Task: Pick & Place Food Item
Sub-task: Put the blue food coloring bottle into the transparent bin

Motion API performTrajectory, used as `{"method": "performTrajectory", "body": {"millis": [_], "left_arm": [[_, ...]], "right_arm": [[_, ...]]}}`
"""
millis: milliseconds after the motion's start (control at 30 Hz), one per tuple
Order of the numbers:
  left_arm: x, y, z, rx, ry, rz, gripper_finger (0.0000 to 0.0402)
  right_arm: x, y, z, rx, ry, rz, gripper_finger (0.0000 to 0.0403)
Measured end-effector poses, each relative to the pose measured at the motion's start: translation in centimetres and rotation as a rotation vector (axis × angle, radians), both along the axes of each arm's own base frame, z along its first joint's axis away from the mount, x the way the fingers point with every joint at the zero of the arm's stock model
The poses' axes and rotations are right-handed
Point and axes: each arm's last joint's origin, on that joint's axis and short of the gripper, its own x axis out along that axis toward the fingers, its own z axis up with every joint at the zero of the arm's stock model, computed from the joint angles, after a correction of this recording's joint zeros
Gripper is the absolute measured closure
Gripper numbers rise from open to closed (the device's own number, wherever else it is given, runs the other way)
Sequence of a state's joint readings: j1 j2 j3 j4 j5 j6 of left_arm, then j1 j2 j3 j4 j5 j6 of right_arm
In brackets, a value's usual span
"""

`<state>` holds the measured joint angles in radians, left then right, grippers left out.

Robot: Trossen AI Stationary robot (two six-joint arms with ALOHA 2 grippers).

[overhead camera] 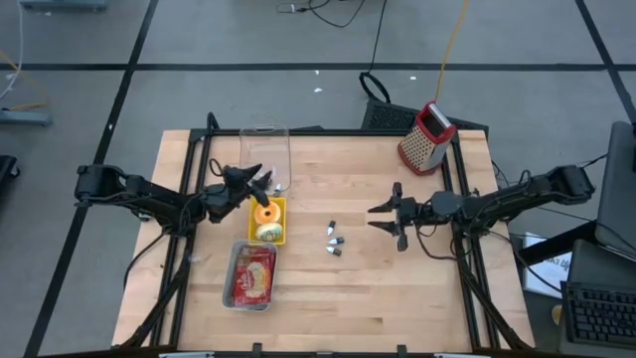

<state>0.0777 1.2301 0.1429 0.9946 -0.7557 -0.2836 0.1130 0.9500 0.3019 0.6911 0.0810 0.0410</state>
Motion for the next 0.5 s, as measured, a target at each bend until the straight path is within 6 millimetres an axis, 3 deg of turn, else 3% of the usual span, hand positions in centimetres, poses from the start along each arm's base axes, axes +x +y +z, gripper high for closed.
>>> {"method": "performTrajectory", "body": {"millis": [200,500], "left_arm": [[1.2,-0.9,1.2,0.016,-0.030,-0.143,0.0155],[3.9,-2.7,5.0,0.131,-0.080,-0.350,0.0144]], "right_arm": [[1.1,1.2,-1.7,-0.013,0.078,0.053,0.0252],[4.8,2.7,-5.8,-0.015,0.319,0.039,0.0228]]}}
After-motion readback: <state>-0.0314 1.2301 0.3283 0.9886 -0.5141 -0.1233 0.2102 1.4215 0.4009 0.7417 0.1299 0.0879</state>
